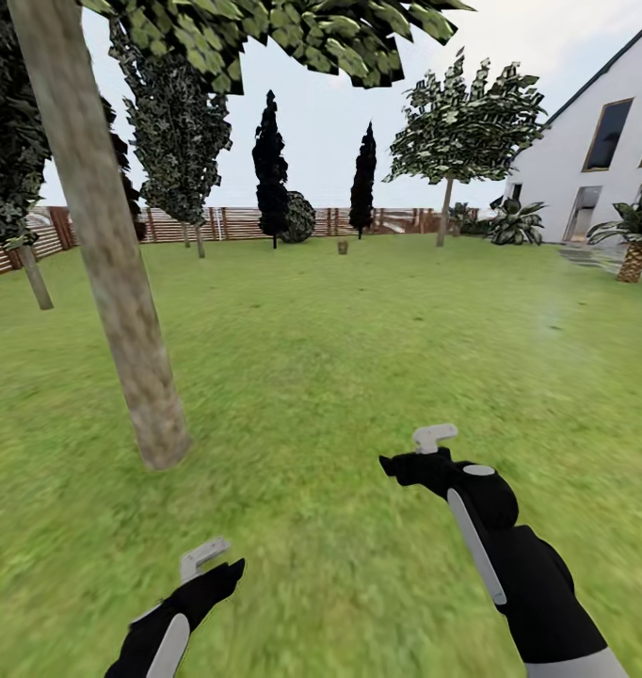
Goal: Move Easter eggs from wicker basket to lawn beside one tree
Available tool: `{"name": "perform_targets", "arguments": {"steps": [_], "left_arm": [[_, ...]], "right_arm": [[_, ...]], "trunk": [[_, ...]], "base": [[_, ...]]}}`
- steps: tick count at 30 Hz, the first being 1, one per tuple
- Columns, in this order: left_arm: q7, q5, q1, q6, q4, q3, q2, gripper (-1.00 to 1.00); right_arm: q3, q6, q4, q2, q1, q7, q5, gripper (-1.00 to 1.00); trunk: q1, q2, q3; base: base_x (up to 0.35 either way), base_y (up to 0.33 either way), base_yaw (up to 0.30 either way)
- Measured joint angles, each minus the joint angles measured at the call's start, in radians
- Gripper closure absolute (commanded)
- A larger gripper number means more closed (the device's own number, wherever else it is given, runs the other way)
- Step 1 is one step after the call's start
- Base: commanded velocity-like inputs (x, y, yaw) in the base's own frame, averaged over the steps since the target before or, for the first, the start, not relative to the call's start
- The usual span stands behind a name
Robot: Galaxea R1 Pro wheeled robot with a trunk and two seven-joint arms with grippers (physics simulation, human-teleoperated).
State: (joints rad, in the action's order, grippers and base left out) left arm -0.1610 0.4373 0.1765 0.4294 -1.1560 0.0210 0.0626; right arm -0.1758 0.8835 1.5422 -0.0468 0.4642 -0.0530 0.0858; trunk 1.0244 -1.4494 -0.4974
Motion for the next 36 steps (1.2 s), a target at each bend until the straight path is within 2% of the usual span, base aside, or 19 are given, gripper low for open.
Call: {"name": "perform_targets", "arguments": {"steps": [1, 5, 11, 22, 36], "left_arm": [[0.000, 0.000, 0.000, 0.000, 0.000, -0.001, -0.009, -1.00], [-0.001, 0.004, 0.001, -0.003, 0.011, -0.001, -0.020, -1.00], [-0.002, 0.012, 0.001, -0.025, 0.056, -0.002, -0.017, -1.00], [-0.003, 0.017, 0.001, -0.032, 0.065, -0.004, -0.014, -1.00], [-0.002, 0.015, 0.001, -0.033, 0.066, -0.003, -0.017, -1.00]], "right_arm": [[0.000, -0.003, 0.000, 0.000, 0.000, 0.000, 0.000, -1.00], [0.000, -0.006, 0.002, 0.001, -0.003, 0.000, 0.000, -1.00], [0.001, 0.003, 0.008, 0.010, -0.006, 0.001, 0.000, -1.00], [-0.001, 0.060, 0.008, 0.012, -0.005, 0.002, 0.002, -1.00], [0.000, 0.052, 0.025, 0.002, -0.006, -0.005, 0.003, -1.00]], "trunk": [[0.000, 0.000, 0.000], [0.000, 0.000, 0.000], [0.000, 0.000, -0.001], [0.000, 0.000, -0.015], [0.000, 0.000, -0.023]], "base": [[0.334, 0.000, 0.000], [0.334, 0.000, 0.000], [0.334, 0.000, 0.000], [0.333, 0.000, 0.000], [0.334, 0.000, 0.000]]}}
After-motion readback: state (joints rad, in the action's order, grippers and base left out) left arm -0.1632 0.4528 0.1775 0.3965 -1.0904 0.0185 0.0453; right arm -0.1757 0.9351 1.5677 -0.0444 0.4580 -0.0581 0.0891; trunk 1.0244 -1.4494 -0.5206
